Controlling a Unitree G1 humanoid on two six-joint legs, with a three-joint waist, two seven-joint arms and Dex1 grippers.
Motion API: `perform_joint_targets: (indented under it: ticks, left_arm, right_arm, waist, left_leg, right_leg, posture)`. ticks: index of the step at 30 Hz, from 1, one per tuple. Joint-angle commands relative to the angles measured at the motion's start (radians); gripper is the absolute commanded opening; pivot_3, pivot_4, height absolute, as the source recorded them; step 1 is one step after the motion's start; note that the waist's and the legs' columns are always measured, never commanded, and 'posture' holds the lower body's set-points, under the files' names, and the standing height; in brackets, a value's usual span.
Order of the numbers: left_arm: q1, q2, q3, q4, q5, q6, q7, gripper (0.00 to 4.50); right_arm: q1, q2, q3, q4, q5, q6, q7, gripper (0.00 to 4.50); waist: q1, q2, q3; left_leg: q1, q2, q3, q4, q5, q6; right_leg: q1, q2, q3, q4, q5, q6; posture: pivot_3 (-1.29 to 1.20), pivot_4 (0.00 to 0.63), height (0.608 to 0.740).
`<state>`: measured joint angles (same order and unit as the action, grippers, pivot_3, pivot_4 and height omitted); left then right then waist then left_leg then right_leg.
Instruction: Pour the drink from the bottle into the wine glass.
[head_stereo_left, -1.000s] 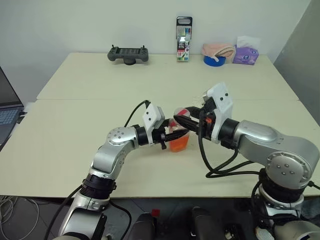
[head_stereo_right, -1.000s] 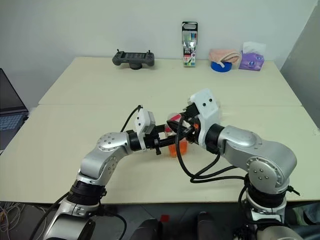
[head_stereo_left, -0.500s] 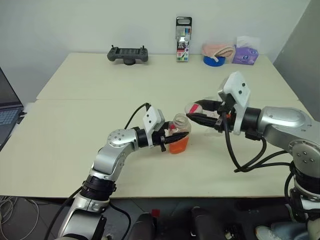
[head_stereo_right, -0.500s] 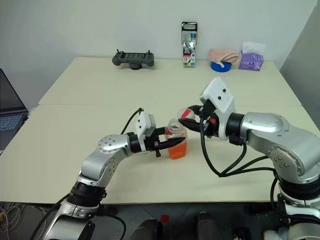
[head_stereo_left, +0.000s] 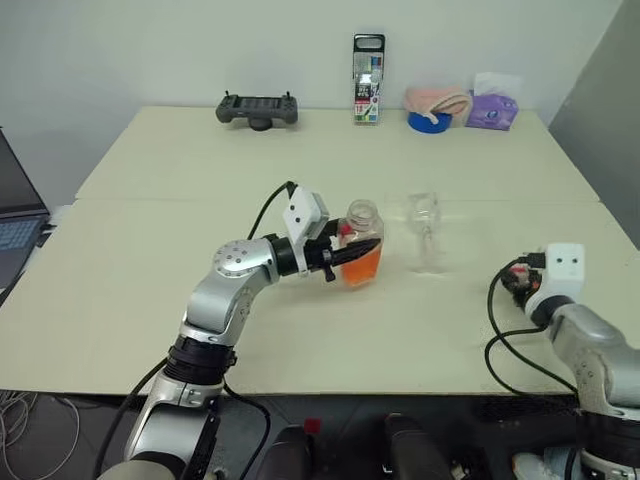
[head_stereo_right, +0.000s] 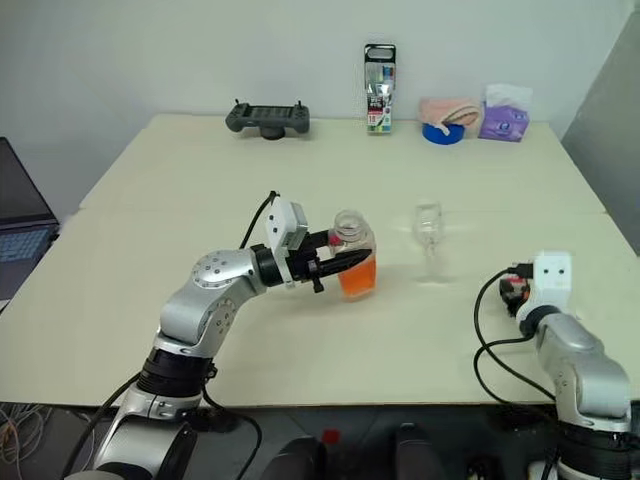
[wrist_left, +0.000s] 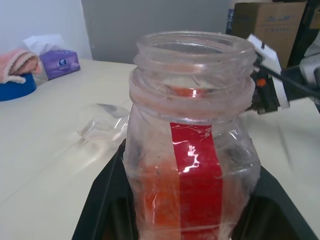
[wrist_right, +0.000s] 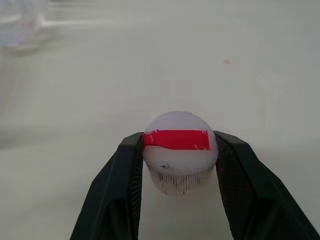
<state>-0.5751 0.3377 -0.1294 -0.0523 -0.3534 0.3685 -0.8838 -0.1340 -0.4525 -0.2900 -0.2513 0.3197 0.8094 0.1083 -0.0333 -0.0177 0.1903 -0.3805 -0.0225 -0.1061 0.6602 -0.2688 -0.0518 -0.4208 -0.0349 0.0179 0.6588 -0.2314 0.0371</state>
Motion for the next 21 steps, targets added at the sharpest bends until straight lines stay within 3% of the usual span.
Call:
perform_joint_targets:
  ticks: [1, 4, 5, 12, 16, 21]
  left_arm:
    - [-0.023, 0.000, 0.014, -0.019, -0.011, -0.020, -0.001, 1.68]
    - [-0.024, 0.001, 0.017, -0.006, 0.001, -0.031, 0.006, 1.68]
    - [-0.027, 0.000, 0.021, 0.009, 0.009, -0.041, 0.016, 1.68]
    - [-0.045, 0.016, 0.095, 0.113, 0.029, -0.087, 0.085, 1.68]
    - [-0.052, 0.039, 0.130, 0.160, 0.045, -0.114, 0.110, 1.68]
    - [-0.075, 0.063, 0.175, 0.220, 0.054, -0.147, 0.138, 1.68]
  right_arm:
    - [-0.013, -0.002, -0.010, -0.009, -0.025, -0.039, 0.000, 3.32]
    - [-0.011, -0.008, -0.023, -0.006, -0.036, -0.043, 0.003, 4.39]
    - [-0.012, -0.011, -0.029, -0.013, -0.032, -0.036, 0.007, 4.50]
    - [-0.058, -0.097, -0.063, -0.157, 0.034, 0.071, 0.075, 4.50]
    - [-0.090, -0.213, 0.000, -0.204, 0.048, 0.168, 0.159, 4.50]
    - [-0.116, -0.266, 0.052, -0.083, -0.028, 0.197, 0.137, 4.50]
  waist:
    - [-0.001, 0.000, 0.000]
    - [0.000, 0.000, 0.000]
    - [0.000, 0.000, 0.000]
    - [0.000, 0.000, 0.000]
    - [0.002, 0.000, 0.000]
    - [0.004, 0.000, 0.000]
  left_leg:
    - [0.000, 0.000, 0.000, 0.000, 0.000, 0.000]
    - [0.000, 0.000, -0.001, 0.000, 0.000, 0.000]
    - [0.000, 0.000, -0.001, 0.000, 0.000, 0.000]
    - [-0.001, 0.000, -0.001, 0.000, 0.000, 0.000]
    - [-0.001, 0.000, -0.002, 0.000, 0.000, 0.000]
    - [-0.001, 0.000, -0.002, 0.000, 0.000, 0.000]
  right_leg:
    - [0.000, 0.000, 0.000, 0.000, 0.000, 0.000]
    - [0.000, 0.001, -0.001, 0.001, 0.000, 0.000]
    - [0.000, 0.001, -0.001, 0.000, 0.000, 0.000]
    - [0.000, 0.000, 0.000, 0.000, 0.000, 0.000]
    - [0.001, 0.001, -0.002, 0.000, 0.000, 0.000]
    - [0.001, 0.000, -0.002, -0.001, 0.000, 0.000]
  posture:
    - [0.00, 0.150, 0.740]
    - [0.00, 0.150, 0.740]
    - [0.00, 0.150, 0.740]
    - [0.00, 0.150, 0.740]
    - [0.00, 0.150, 0.740]
    - [0.00, 0.150, 0.740]
